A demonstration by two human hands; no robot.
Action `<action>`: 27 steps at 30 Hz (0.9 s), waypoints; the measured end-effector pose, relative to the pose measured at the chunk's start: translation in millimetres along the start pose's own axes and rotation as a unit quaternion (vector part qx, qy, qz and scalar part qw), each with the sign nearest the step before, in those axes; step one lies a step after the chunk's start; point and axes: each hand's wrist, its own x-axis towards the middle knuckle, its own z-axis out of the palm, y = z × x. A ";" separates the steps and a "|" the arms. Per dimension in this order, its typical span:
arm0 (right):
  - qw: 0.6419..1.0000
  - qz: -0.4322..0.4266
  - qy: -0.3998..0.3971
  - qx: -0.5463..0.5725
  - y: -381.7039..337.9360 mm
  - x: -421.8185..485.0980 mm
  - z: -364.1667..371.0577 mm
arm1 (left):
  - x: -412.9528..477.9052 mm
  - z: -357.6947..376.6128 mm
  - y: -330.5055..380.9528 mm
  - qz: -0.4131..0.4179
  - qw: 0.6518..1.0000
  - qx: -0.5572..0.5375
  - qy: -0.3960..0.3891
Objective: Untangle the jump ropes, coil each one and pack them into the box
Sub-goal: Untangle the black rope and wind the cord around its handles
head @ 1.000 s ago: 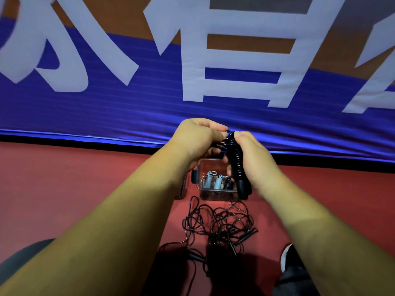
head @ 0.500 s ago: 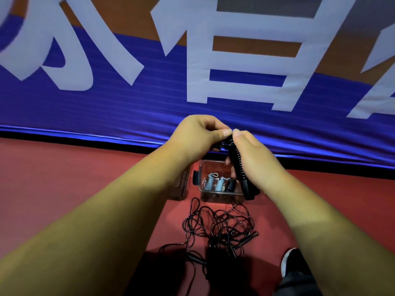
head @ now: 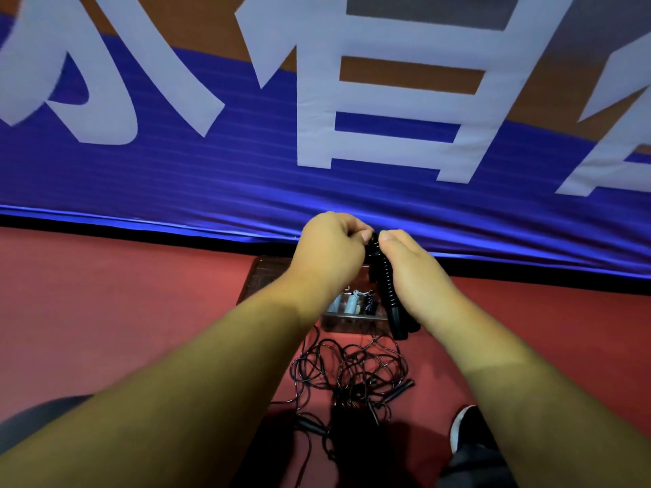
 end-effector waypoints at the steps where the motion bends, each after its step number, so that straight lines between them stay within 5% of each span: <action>1: 1.000 0.009 0.002 0.006 -0.7 -0.2 -1.0 | -0.9 2.0 -0.2 0.001 1.000 -0.011 0.005; 6: 0.998 0.025 0.016 0.047 -4.3 2.1 -4.7 | 0.3 3.6 2.3 -0.013 0.995 -0.096 0.011; 12: 0.999 0.012 0.032 0.023 -5.0 2.0 -5.9 | -1.7 2.1 9.2 0.026 0.998 -0.018 0.057; 27: 1.000 0.017 0.000 0.025 -5.9 0.4 -9.4 | 8.6 -0.6 1.7 -0.045 0.993 -0.097 -0.041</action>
